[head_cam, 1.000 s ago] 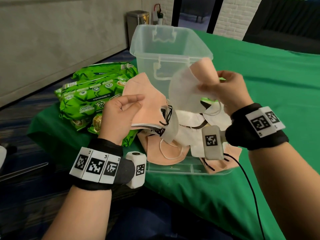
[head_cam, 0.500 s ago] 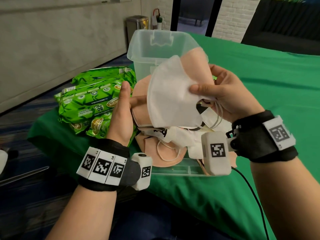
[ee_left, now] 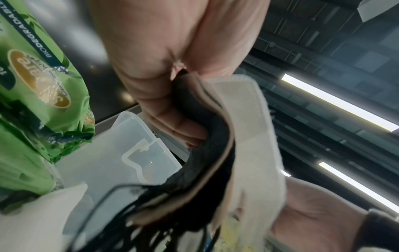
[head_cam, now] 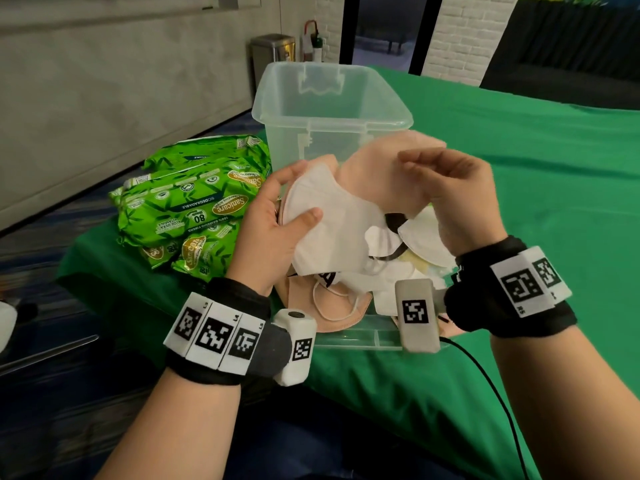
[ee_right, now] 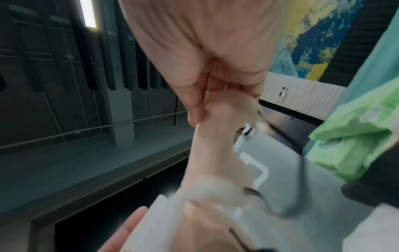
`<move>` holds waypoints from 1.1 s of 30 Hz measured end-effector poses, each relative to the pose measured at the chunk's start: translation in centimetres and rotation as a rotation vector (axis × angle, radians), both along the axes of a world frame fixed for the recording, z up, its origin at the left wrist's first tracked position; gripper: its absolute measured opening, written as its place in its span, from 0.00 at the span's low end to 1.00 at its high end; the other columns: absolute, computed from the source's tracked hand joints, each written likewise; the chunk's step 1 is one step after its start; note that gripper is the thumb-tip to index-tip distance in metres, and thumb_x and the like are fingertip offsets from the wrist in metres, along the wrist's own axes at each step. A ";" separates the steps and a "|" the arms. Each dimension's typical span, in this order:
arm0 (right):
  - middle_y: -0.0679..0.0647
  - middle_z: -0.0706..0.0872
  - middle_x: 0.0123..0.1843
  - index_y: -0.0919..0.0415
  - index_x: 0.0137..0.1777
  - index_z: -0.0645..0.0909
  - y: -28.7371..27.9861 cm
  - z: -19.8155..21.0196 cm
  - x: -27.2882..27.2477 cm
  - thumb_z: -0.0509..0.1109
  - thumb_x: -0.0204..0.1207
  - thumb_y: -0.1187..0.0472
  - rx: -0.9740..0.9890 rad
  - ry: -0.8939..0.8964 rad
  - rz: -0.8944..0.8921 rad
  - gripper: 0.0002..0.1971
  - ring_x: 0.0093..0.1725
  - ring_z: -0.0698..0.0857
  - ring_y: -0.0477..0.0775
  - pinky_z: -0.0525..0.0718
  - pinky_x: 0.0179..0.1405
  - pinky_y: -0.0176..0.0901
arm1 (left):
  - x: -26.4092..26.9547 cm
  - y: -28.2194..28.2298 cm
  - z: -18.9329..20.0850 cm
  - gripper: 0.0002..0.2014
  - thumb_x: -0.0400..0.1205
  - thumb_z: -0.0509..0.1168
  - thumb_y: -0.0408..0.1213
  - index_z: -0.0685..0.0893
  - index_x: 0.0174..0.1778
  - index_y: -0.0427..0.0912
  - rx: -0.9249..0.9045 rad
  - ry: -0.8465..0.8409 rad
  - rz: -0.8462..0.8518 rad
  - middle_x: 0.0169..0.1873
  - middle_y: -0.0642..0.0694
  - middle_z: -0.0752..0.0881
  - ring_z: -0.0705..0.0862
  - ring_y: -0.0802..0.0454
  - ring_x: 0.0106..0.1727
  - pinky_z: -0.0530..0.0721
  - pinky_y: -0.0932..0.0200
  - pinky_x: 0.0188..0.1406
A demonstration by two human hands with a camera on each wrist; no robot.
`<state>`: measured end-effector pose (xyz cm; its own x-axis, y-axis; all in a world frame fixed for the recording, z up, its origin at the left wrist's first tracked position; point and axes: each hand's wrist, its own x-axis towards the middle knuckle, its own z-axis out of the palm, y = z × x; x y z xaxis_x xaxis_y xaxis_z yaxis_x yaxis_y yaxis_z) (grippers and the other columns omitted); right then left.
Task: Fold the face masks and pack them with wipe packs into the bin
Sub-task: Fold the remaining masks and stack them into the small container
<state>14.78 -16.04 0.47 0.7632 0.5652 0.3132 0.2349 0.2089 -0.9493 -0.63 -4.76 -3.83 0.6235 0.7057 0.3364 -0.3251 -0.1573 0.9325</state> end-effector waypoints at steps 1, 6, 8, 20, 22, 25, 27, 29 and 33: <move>0.41 0.88 0.30 0.57 0.38 0.85 -0.1 0.2 0.3 0.69 0.73 0.74 0.006 -0.030 -0.042 0.11 0.32 0.82 0.36 0.78 0.35 0.29 | 0.0 0.2 0.0 0.26 0.70 0.68 0.28 0.75 0.60 0.57 0.005 -0.008 0.010 0.58 0.49 0.84 0.84 0.56 0.53 0.85 0.53 0.56; 0.38 0.88 0.32 0.54 0.38 0.85 -0.8 1.5 -0.1 0.67 0.71 0.76 0.110 -0.128 -0.036 0.15 0.36 0.82 0.37 0.79 0.41 0.30 | 0.1 0.6 0.2 0.20 0.72 0.67 0.29 0.80 0.53 0.59 0.069 0.040 0.083 0.55 0.53 0.84 0.82 0.54 0.55 0.82 0.51 0.60; 0.42 0.90 0.37 0.52 0.40 0.86 -0.9 1.9 -0.8 0.69 0.68 0.76 0.152 -0.106 0.148 0.15 0.40 0.83 0.41 0.81 0.44 0.35 | 0.2 0.7 0.2 0.15 0.76 0.67 0.27 0.83 0.47 0.56 0.087 0.079 0.102 0.49 0.55 0.87 0.83 0.60 0.53 0.81 0.59 0.59; 0.55 0.89 0.31 0.59 0.58 0.71 0.1 0.4 -2.6 0.77 0.56 0.71 -0.193 0.075 0.396 0.29 0.29 0.87 0.50 0.86 0.29 0.44 | 0.4 -1.2 0.8 0.11 0.75 0.69 0.46 0.91 0.34 0.45 -0.135 0.045 -0.124 0.33 0.50 0.90 0.87 0.57 0.37 0.85 0.65 0.40; 0.61 0.88 0.31 0.58 0.56 0.70 0.1 0.4 -2.9 0.76 0.61 0.75 -0.261 0.029 0.397 0.27 0.28 0.85 0.52 0.83 0.27 0.42 | 0.6 -1.3 0.4 0.04 0.71 0.70 0.39 0.89 0.36 0.44 -0.104 0.076 -0.159 0.31 0.52 0.89 0.85 0.59 0.35 0.84 0.66 0.37; 0.84 0.81 0.42 0.56 0.53 0.69 0.4 0.2 -3.2 0.75 0.65 0.76 -0.334 -0.069 0.398 0.24 0.36 0.78 0.61 0.76 0.36 0.55 | 0.8 -1.3 -0.3 0.07 0.69 0.69 0.38 0.87 0.40 0.41 0.004 0.134 -0.150 0.30 0.56 0.87 0.83 0.61 0.35 0.82 0.67 0.36; 0.81 0.82 0.43 0.55 0.53 0.68 0.5 0.0 -3.0 0.76 0.65 0.76 -0.386 -0.098 0.416 0.25 0.38 0.78 0.62 0.76 0.39 0.58 | 0.7 -1.2 -0.6 0.10 0.67 0.71 0.35 0.86 0.44 0.43 0.084 0.171 -0.164 0.32 0.59 0.88 0.83 0.65 0.38 0.81 0.69 0.40; 0.73 0.84 0.42 0.57 0.55 0.68 0.6 -0.2 -2.9 0.77 0.65 0.75 -0.425 -0.119 0.416 0.26 0.38 0.80 0.61 0.79 0.40 0.62 | 0.5 -1.2 -0.8 0.17 0.66 0.72 0.33 0.83 0.51 0.47 0.140 0.194 -0.177 0.39 0.62 0.88 0.84 0.68 0.43 0.80 0.70 0.46; 0.61 0.83 0.35 0.61 0.54 0.73 0.9 -0.9 -2.6 0.82 0.59 0.68 -0.446 -0.192 0.243 0.26 0.33 0.78 0.56 0.77 0.35 0.54 | 0.8 -1.0 -1.0 0.29 0.64 0.73 0.33 0.75 0.61 0.56 0.197 0.195 -0.113 0.58 0.53 0.83 0.82 0.62 0.59 0.77 0.62 0.64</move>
<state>12.17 -15.09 -0.42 0.5467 0.8282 0.1237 0.4079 -0.1344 -0.9031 0.14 -5.72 -4.81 0.7605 0.5613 0.3264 -0.1686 -0.3147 0.9341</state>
